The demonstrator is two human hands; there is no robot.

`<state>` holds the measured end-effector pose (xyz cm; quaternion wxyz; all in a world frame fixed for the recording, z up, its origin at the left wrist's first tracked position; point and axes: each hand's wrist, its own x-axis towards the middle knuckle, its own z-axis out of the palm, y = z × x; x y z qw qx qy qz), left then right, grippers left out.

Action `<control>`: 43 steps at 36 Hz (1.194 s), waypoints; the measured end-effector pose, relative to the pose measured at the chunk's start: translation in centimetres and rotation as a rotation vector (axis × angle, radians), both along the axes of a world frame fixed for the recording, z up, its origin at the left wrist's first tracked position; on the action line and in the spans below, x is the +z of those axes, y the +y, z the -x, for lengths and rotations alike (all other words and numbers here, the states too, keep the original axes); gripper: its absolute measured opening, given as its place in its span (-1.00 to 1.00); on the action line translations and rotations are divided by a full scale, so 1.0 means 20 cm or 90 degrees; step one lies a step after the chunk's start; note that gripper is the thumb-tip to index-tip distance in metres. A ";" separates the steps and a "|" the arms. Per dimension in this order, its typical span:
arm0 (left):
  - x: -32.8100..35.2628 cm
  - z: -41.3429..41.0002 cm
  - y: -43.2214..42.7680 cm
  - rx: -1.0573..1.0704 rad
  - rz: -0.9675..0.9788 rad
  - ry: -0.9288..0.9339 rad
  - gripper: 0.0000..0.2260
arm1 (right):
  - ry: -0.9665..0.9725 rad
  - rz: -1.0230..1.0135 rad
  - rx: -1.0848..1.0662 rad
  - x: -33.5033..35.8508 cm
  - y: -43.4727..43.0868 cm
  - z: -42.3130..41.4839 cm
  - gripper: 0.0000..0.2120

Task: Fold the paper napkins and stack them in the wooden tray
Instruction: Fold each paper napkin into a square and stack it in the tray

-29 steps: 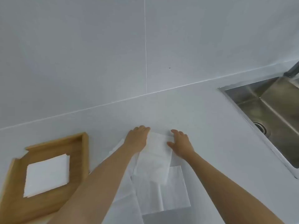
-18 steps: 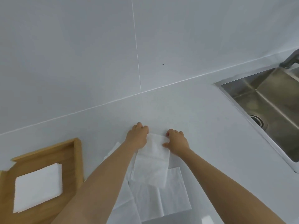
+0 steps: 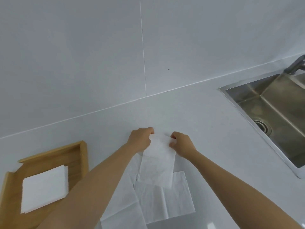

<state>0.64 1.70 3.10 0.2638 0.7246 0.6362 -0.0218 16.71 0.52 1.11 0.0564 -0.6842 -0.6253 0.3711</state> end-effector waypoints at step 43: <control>-0.14 0.05 -0.19 -0.084 0.046 0.093 -0.83 | -0.037 0.094 0.069 -0.09 -0.19 0.04 -0.74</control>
